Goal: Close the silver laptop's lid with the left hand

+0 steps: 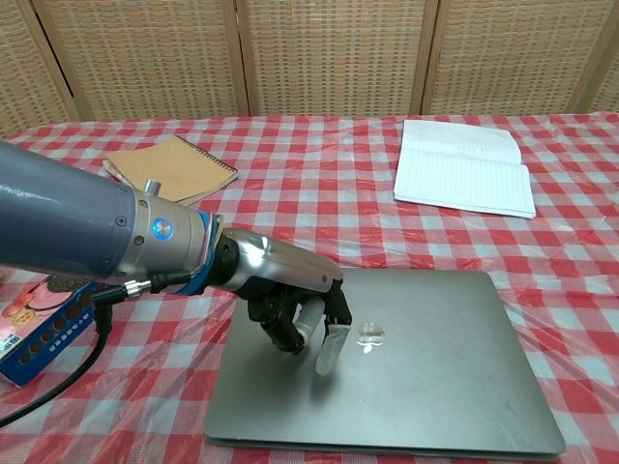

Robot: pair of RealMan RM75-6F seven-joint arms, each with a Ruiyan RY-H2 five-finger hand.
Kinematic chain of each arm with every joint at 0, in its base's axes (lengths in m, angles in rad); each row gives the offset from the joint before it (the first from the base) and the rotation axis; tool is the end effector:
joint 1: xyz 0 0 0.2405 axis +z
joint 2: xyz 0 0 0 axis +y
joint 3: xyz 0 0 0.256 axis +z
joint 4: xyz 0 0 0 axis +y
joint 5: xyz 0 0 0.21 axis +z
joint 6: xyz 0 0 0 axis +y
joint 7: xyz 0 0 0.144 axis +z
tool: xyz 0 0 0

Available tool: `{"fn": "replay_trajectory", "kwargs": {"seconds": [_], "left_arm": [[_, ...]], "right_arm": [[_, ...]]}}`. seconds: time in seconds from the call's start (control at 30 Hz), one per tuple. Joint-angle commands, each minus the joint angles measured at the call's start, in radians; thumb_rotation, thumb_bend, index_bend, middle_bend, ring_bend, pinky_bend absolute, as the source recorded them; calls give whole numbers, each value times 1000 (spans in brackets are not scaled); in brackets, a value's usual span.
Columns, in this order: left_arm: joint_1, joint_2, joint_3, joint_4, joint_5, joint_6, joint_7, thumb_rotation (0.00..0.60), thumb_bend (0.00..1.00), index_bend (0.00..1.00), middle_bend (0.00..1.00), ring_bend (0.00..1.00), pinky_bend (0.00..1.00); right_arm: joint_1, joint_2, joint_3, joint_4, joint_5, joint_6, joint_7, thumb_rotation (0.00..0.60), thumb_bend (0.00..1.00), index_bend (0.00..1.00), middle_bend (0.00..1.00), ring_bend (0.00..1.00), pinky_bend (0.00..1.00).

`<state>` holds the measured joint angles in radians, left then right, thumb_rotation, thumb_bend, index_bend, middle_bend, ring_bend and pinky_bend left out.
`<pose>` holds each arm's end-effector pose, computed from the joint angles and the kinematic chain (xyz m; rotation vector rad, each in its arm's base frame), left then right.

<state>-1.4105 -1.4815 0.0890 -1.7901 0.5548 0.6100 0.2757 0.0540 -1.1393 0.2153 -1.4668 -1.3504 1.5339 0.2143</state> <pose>-0.0317 0.2807 -0.0735 -2.5093 -1.2308 -0.4722 -0.3445 -0.2011 0.2101 1.0647 -0.8656 1.0394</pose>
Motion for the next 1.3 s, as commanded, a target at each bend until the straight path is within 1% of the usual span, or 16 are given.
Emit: {"fn": "replay_trajectory", "kwargs": {"seconds": [0.03, 0.17, 0.27, 0.43, 0.5, 0.57, 0.63, 0.7, 0.77, 0.8, 0.87, 1.0, 1.03, 1.1, 1.23, 1.3], "left_arm": [[1, -4, 5, 1, -6, 2, 1, 600, 1000, 521, 356, 424, 417], [2, -4, 17, 1, 0, 7, 11, 600, 1000, 491, 326, 403, 402], [10, 1, 21, -5, 7, 22, 14, 600, 975, 435, 254, 337, 371], [44, 35, -4, -36, 34, 58, -23, 600, 769, 354, 122, 188, 310], [87, 77, -41, -76, 70, 101, -76, 600, 713, 301, 67, 130, 276], [142, 131, -74, -124, 134, 152, -135, 600, 659, 208, 15, 70, 208], [192, 176, -95, -159, 198, 210, -177, 600, 602, 115, 0, 19, 138], [263, 229, -101, -196, 293, 303, -213, 600, 548, 81, 0, 1, 110], [354, 261, -82, -211, 413, 443, -217, 600, 517, 65, 0, 0, 77], [383, 265, -70, -204, 444, 498, -195, 600, 509, 58, 0, 0, 66], [439, 260, -40, -183, 498, 608, -124, 600, 447, 20, 0, 0, 15], [573, 223, 49, -117, 602, 844, 93, 600, 234, 0, 0, 0, 0], [598, 220, 68, -106, 616, 875, 130, 600, 191, 0, 0, 0, 0], [644, 226, 104, -98, 627, 916, 162, 600, 172, 0, 0, 0, 0], [751, 247, 167, -88, 654, 1003, 159, 600, 149, 0, 0, 0, 0], [787, 251, 185, -75, 670, 1032, 164, 600, 139, 0, 0, 0, 0]], "right_arm": [[0, -1, -1, 0, -1, 0, -1, 600, 840, 101, 0, 0, 0], [1, -1, -2, -1, -2, -2, -4, 600, 840, 100, 0, 0, 0], [1, -1, -3, -2, -4, -3, -5, 600, 840, 100, 0, 0, 0], [0, -1, -4, -3, -9, 2, -7, 600, 839, 97, 0, 0, 0], [-1, -1, -4, -4, -12, 7, -10, 600, 838, 93, 0, 0, 0], [-2, -1, -5, -6, -14, 11, -11, 600, 836, 90, 0, 0, 0], [-3, -1, -6, -7, -17, 15, -15, 600, 830, 83, 0, 0, 0], [-3, -2, -7, -8, -21, 19, -21, 600, 826, 76, 0, 0, 0], [-3, -5, -9, -10, -24, 21, -30, 600, 820, 69, 0, 0, 0], [-2, -6, -10, -10, -25, 20, -33, 600, 817, 65, 0, 0, 0], [0, -9, -12, -11, -26, 15, -38, 600, 806, 51, 0, 0, 0], [4, -14, -17, -7, -23, 2, -53, 600, 776, 18, 0, 0, 0], [5, -15, -17, -6, -22, 1, -59, 600, 762, 9, 0, 0, 0], [6, -16, -21, -5, -23, -2, -74, 600, 740, 0, 0, 0, 0], [8, -18, -27, -13, -35, 3, -103, 600, 696, 0, 0, 0, 0], [8, -19, -30, -14, -43, 9, -113, 600, 683, 0, 0, 0, 0]]}}
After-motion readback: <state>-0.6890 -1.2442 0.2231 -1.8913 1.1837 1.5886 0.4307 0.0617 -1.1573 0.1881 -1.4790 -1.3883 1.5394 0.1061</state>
